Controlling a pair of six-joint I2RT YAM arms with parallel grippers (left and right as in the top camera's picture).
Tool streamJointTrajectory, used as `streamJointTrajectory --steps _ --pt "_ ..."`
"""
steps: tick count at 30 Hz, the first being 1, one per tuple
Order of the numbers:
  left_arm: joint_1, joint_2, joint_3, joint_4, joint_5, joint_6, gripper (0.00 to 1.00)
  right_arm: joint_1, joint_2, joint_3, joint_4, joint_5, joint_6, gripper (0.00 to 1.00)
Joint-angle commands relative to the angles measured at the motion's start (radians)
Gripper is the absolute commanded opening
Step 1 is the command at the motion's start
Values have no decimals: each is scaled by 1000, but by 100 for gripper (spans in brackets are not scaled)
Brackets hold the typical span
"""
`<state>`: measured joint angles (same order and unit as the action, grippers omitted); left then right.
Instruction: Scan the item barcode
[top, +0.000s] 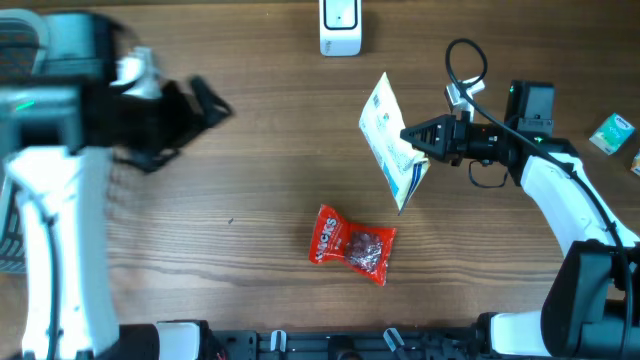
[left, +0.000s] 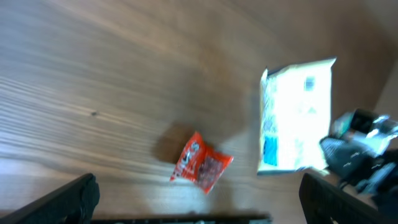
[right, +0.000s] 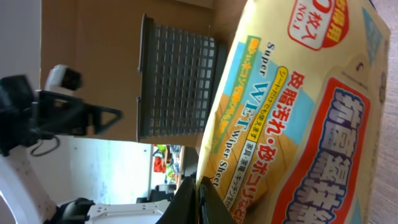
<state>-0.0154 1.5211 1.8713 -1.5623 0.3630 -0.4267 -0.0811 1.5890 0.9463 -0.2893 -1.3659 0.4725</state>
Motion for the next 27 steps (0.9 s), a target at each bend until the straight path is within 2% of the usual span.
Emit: streamJointTrajectory --steps 1,5,8,12,16,17,23,25,27 --pt "-134 22 -160 100 30 1 100 4 -16 3 26 -58 45 4" --pt "-227 46 -237 258 59 1 100 4 -16 3 44 -58 58 4" --pt "-293 73 -319 404 167 0 100 4 -16 3 48 -58 75 4" --pt "-357 134 -525 703 367 0 100 4 -16 3 116 -67 169 4" --pt "-365 212 -734 1113 727 -3 100 4 -16 3 255 -77 327 4" --pt "-365 224 -764 1185 761 -23 100 4 -16 3 288 -78 364 4" --pt "-390 283 -883 1575 766 -166 100 4 -16 3 455 -88 569 4" --pt "-414 291 -884 1665 765 -171 100 4 -16 3 491 -88 603 4" --pt "-423 291 -884 1676 753 -185 100 4 -16 3 525 -88 599 4"
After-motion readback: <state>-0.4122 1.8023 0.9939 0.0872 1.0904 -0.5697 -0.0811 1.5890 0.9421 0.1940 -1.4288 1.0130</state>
